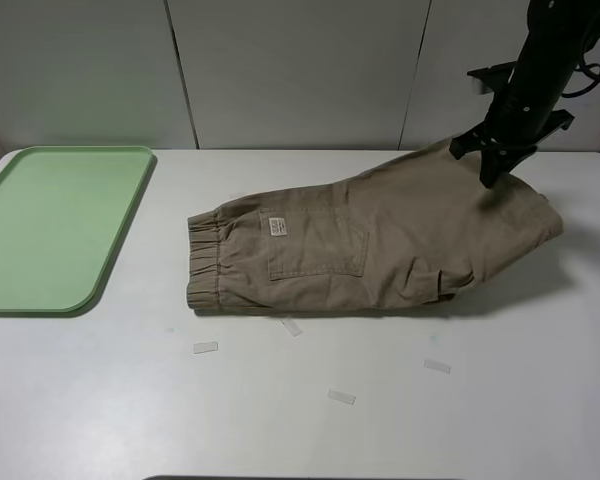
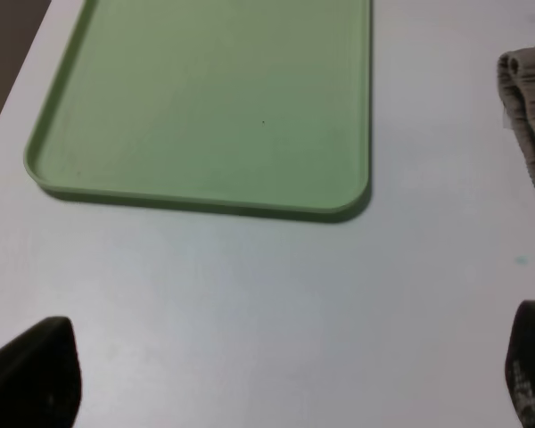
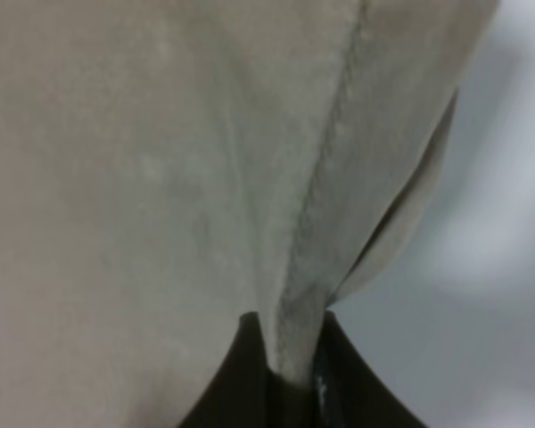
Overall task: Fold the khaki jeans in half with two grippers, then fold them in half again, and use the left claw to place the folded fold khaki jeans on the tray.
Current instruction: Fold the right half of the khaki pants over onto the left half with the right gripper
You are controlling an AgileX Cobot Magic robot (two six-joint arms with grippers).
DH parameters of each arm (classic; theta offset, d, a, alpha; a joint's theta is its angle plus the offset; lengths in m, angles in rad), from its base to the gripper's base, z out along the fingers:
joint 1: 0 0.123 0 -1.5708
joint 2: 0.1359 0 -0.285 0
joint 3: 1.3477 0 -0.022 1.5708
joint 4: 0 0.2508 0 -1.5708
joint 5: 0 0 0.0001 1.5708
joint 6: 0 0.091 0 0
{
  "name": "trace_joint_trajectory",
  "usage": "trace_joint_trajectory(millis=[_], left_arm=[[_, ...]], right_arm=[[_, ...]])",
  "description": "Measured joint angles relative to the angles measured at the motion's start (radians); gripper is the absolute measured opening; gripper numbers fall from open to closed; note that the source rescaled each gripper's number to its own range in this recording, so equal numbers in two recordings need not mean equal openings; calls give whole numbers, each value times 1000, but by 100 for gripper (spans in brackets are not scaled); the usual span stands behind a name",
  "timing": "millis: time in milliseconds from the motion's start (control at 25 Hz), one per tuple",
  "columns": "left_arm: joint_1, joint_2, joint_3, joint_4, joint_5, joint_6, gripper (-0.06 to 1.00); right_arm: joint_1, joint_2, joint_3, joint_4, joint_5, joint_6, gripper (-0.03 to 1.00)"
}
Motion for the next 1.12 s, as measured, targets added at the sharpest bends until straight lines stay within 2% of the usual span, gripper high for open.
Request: trace_joint_trajectory(millis=[560, 920, 1120], left_arm=[[0, 0, 0, 0, 0, 0, 94], [0, 0, 0, 0, 0, 0, 94], [0, 0, 0, 0, 0, 0, 94]], right_arm=[[0, -183, -4, -127, 155, 16, 5], [0, -225, -38, -278, 167, 41, 5], [-3, -225, -38, -289, 171, 50, 5]])
